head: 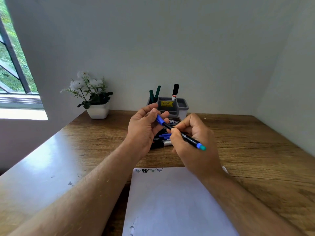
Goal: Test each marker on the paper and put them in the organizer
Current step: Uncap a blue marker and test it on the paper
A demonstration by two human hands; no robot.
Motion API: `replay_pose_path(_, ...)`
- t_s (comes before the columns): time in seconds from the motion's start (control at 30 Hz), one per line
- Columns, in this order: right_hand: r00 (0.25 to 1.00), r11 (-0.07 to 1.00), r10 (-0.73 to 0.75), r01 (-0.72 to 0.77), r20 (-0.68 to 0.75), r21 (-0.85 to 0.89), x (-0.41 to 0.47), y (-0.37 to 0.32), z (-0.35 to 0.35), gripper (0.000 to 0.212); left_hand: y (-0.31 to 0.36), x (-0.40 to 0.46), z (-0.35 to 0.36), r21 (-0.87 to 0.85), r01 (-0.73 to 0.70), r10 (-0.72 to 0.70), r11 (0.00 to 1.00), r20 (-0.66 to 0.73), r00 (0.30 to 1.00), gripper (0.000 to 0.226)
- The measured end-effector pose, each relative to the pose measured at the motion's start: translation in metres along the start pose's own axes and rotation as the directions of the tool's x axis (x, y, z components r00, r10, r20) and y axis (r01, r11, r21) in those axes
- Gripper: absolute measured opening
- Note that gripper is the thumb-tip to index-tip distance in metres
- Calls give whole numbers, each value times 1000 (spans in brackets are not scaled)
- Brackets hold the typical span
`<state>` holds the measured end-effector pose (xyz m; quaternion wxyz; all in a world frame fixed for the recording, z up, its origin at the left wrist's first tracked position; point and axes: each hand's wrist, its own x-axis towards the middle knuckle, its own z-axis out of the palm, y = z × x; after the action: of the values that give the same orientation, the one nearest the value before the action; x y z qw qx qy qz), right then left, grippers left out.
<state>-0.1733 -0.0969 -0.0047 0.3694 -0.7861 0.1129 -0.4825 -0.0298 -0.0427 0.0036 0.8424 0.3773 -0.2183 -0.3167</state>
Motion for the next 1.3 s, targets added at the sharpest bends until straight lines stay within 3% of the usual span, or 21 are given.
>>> replay_pose_path(0.33, 998, 998, -61, 60, 29, 18, -2, -1, 0, 30, 1, 3, -5, -42, -32, 31, 999, -28, 999, 22)
replay_pose_path(0.43, 998, 999, -42, 43, -50, 12, 0, 0, 0, 20, 3, 5, -6, -96, -59, 52, 994, -73, 996, 15)
replay_pose_path(0.5, 993, 998, -40, 34, -115, -61, 4, 1, 0, 11, 5, 5, -8, -110, -59, 49, 992, -87, 995, 12)
replay_pose_path(0.63, 979, 974, -64, 19, -192, -228, 8, 4, -5, 12, 8, 4, -8, -103, -21, 13, 994, -83, 996, 25)
replay_pose_path(0.83, 969, 929, -112, 23, -221, -369, 9, 4, -10, 8, 5, 0, -5, -70, 69, -67, 995, 27, 997, 24)
replay_pose_path(0.97, 967, 919, -50, -54, -250, -390, 8, 8, -11, 8, 3, -3, -4, -51, 110, -107, 993, 58, 993, 23)
replay_pose_path(1.3, 983, 907, 122, -167, -140, -387, 9, 19, -8, 17, 4, 2, -11, 13, 74, -75, 997, 77, 994, 31)
